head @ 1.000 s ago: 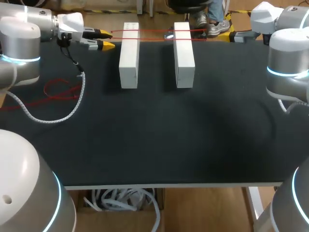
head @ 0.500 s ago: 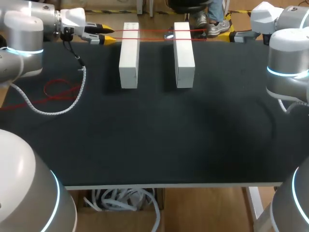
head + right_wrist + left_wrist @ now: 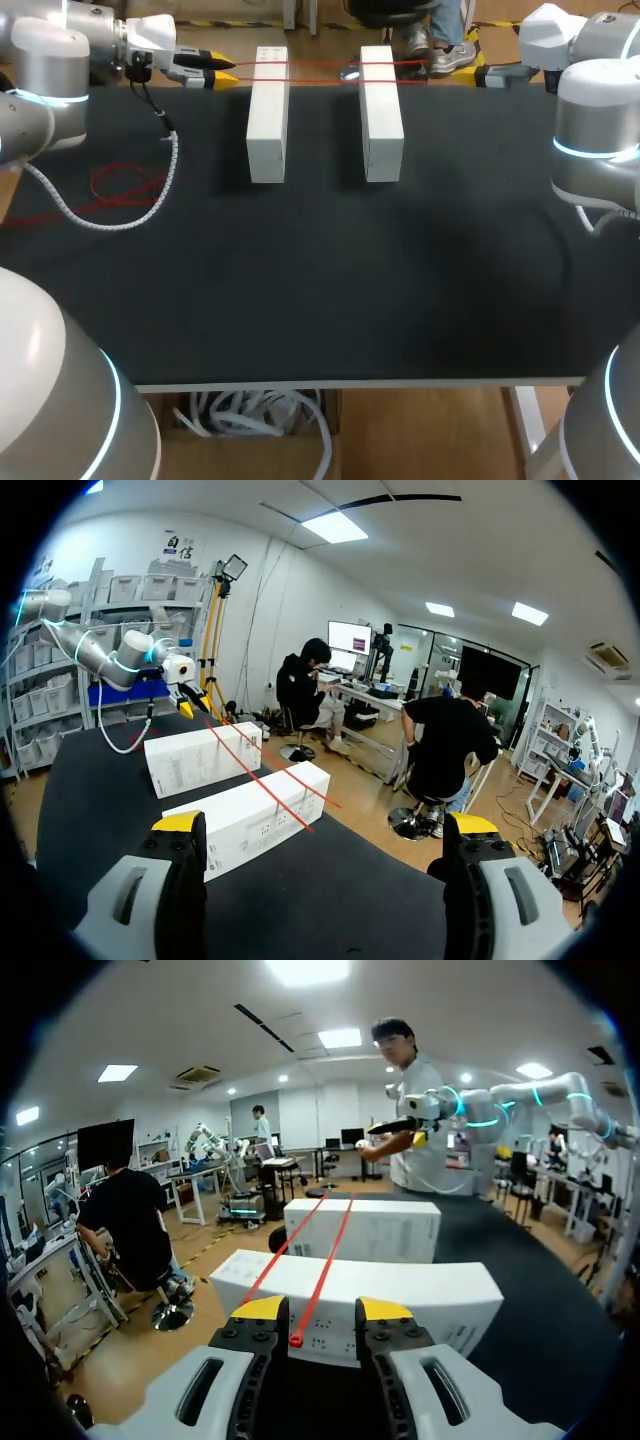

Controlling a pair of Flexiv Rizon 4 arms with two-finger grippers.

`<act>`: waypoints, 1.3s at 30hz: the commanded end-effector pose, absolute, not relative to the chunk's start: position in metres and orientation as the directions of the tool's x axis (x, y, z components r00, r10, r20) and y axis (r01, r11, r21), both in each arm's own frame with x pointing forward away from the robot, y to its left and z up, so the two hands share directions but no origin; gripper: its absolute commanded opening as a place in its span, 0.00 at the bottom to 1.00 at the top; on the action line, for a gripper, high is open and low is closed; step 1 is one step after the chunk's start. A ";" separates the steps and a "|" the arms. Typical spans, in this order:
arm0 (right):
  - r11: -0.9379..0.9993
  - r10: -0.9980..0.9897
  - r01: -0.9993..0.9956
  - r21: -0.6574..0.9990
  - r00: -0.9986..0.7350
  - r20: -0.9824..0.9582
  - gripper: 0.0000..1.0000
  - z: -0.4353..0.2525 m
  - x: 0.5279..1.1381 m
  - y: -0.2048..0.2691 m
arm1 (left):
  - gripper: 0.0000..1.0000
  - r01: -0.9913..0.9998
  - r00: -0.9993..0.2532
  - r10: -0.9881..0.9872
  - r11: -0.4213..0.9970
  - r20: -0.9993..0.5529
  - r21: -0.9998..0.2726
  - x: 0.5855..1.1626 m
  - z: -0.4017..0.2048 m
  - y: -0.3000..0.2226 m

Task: Grab the tape and strap the tape.

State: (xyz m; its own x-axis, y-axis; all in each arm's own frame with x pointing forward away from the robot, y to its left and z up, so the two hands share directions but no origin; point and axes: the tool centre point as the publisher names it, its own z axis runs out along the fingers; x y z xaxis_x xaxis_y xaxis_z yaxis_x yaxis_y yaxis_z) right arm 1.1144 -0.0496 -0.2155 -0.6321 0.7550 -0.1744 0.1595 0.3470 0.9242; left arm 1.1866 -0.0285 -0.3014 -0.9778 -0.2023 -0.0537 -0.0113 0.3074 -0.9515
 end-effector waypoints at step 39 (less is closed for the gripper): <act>0.346 0.755 0.159 0.925 -0.633 -0.174 1.00 -0.216 1.114 -0.050 | 0.29 -0.101 -0.983 -0.171 0.238 0.060 -0.966 1.197 -0.325 -0.028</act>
